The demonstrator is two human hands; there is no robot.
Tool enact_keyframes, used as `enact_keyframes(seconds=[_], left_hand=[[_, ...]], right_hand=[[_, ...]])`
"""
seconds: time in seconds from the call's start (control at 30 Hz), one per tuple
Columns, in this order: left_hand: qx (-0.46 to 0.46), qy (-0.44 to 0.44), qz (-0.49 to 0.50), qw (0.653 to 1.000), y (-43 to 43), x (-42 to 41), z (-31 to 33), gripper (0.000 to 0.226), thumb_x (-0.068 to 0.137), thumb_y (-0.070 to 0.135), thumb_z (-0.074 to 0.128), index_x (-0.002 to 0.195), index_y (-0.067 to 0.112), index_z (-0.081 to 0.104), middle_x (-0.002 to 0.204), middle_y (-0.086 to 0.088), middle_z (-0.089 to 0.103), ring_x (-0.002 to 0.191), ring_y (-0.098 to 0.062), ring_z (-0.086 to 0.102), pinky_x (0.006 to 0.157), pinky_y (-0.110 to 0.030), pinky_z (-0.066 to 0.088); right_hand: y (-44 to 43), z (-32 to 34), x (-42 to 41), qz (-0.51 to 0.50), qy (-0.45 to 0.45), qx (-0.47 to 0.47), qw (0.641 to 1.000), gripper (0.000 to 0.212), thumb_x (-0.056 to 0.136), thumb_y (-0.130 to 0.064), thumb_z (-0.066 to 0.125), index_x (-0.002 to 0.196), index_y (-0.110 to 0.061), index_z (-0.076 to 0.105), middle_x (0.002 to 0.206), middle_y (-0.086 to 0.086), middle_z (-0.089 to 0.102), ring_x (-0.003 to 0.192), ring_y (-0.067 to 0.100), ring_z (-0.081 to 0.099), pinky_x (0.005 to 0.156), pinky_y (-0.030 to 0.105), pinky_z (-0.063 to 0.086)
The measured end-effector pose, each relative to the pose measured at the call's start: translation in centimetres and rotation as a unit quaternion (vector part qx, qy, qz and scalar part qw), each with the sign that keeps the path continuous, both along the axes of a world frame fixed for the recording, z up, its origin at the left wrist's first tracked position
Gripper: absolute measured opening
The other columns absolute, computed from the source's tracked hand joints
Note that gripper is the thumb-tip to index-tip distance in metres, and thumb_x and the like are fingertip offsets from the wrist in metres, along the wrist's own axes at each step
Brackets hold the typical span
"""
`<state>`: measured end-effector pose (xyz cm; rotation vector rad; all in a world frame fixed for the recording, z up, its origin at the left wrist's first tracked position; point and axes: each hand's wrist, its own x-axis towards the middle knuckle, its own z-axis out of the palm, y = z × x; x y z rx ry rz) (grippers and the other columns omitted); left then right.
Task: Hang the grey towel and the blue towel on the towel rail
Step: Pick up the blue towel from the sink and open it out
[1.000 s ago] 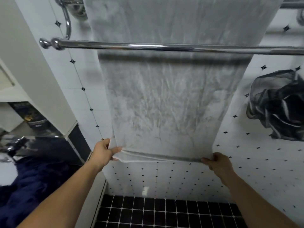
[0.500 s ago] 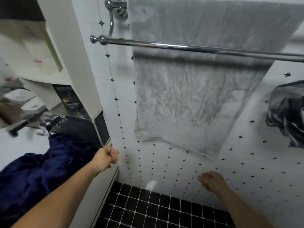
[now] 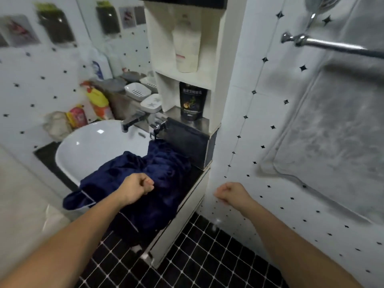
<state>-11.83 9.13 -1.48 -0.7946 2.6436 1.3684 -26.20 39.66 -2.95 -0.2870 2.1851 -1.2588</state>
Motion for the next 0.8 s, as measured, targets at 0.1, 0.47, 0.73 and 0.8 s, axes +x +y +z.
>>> enact_keyframes(seconds=[0.1, 0.47, 0.73, 0.8], left_hand=[[-0.028, -0.009, -0.01, 1.0, -4.8, 1.5, -1.4, 0.015, 0.085, 0.001, 0.067, 0.079, 0.015, 0.066, 0.079, -0.008, 0.07, 0.067, -0.011, 0.063, 0.064, -0.017, 0.047], [-0.401, -0.095, -0.408, 0.815, -10.6, 2.7, -10.1, 0.099, 0.073, 0.04, 0.073, 0.152, 0.03, 0.015, 0.155, -0.012, 0.019, 0.136, -0.032, 0.029, 0.11, -0.043, 0.026], [-0.45, -0.047, -0.363, 0.815, -9.0, 1.3, -11.6, 0.099, 0.077, 0.045, 0.068, 0.154, 0.025, 0.008, 0.156, -0.019, 0.021, 0.13, -0.037, 0.039, 0.106, -0.048, 0.033], [-0.385, -0.051, -0.317, 0.865, -7.9, -0.3, -9.4, 0.096, 0.078, 0.049, 0.064, 0.153, 0.025, 0.009, 0.154, -0.016, 0.021, 0.124, -0.036, 0.045, 0.098, -0.043, 0.04]], right_hand=[[-7.6, -0.7, 0.4, 0.04, -0.004, 0.012, 0.999, 0.017, 0.08, -0.029, 0.077, 0.072, -0.017, 0.067, 0.068, 0.0, 0.065, 0.062, 0.013, 0.058, 0.059, 0.025, 0.048], [-21.8, -10.0, 6.7, 0.148, -0.039, 0.251, 0.956, 0.114, 0.065, -0.035, 0.086, 0.152, -0.026, 0.014, 0.141, 0.011, 0.023, 0.127, 0.035, 0.041, 0.104, 0.038, 0.04], [-22.1, -8.4, 4.2, -0.164, -0.191, -0.024, 0.967, 0.023, 0.083, -0.012, 0.074, 0.104, -0.005, 0.066, 0.111, 0.023, 0.07, 0.09, 0.028, 0.068, 0.081, 0.036, 0.057], [-21.9, -4.9, 2.9, -0.205, -0.252, -0.143, 0.935, 0.018, 0.086, -0.015, 0.07, 0.098, -0.001, 0.069, 0.108, 0.028, 0.07, 0.08, 0.03, 0.071, 0.072, 0.036, 0.059]])
